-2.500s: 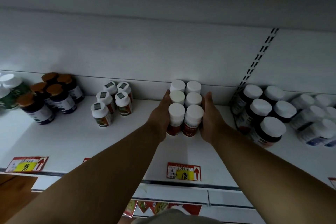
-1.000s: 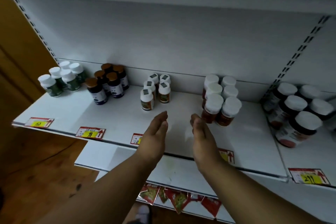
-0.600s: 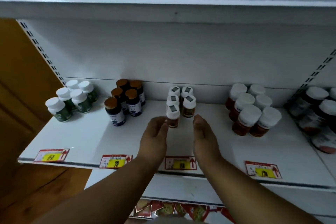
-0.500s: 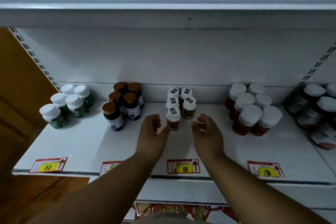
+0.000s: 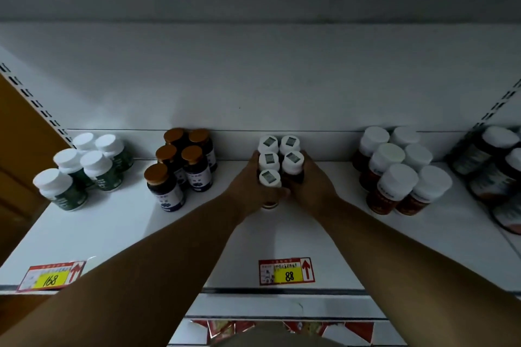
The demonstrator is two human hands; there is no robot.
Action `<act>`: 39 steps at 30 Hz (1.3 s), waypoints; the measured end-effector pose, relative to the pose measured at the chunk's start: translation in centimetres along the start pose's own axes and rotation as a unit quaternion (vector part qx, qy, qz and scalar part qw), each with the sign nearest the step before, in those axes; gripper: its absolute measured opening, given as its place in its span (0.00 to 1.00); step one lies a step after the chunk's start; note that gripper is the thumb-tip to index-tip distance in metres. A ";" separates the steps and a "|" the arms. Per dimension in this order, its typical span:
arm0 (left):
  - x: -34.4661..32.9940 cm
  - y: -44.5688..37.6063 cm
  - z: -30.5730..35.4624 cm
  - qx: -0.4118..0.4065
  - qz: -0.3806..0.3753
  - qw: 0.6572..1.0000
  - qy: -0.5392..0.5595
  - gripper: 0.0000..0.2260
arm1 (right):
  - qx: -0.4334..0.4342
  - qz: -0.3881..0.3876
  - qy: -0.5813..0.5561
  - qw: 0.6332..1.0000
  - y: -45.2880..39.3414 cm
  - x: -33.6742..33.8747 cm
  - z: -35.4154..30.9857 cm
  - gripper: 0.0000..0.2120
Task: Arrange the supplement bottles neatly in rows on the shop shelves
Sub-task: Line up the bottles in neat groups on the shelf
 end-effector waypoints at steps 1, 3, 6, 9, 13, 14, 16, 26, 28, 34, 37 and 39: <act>-0.1 0.0 0.0 -0.002 -0.006 1.000 -0.006 0.44 | 0.015 0.013 0.011 1.000 -0.6 0.5 0.3 0.18; -0.3 0.0 0.1 -0.005 -0.006 1.000 -0.014 0.45 | 0.044 -0.016 0.067 0.997 -0.9 1.1 0.8 0.17; -0.2 -0.1 -0.1 -0.009 0.003 1.000 -0.014 0.43 | 0.081 -0.014 0.055 0.995 -0.2 0.8 0.5 0.17; 0.0 -0.2 -0.2 -0.009 0.002 1.000 -0.010 0.42 | 0.125 -0.027 0.079 0.989 -0.1 0.6 0.5 0.16; 0.0 0.0 -0.1 -0.010 0.013 1.000 -0.009 0.42 | 0.154 -0.032 0.202 0.967 -0.4 0.8 0.5 0.13; 0.1 0.0 -0.2 -0.012 0.014 1.000 -0.004 0.41 | 0.140 -0.042 0.221 0.964 -0.7 1.0 0.5 0.14; 0.1 -0.2 -0.5 -0.019 0.013 1.000 0.007 0.39 | 0.141 -0.055 0.269 0.951 -1.2 1.4 0.5 0.14; 0.4 0.3 -0.9 -0.005 0.030 1.000 0.007 0.39 | 0.242 -0.030 0.508 0.826 0.5 2.1 0.5 0.20; 0.6 1.4 -1.3 0.025 0.077 0.996 -0.039 0.45 | 0.230 0.000 0.551 0.802 1.4 2.6 1.2 0.29; 1.1 3.9 -3.6 0.023 0.178 0.971 -0.158 0.18 | 0.282 -0.006 0.591 0.756 5.7 1.4 3.3 0.17; 1.5 3.4 -3.6 0.012 0.180 0.963 -0.199 0.10 | 0.248 -0.014 0.572 0.782 5.2 0.2 3.4 0.15; 1.6 3.2 -3.6 0.006 0.174 0.963 -0.205 0.09 | 0.241 0.009 0.570 0.786 5.1 -0.1 3.4 0.13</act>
Point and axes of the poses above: each hand's wrist, its own y-axis away from the middle knuckle, its own x-axis out of the back of the hand, z = x × y, the point moved 1 cm from there along -y, towards the middle knuckle, and after that the axes turned 9 degrees about x, right-handed, at the moved point
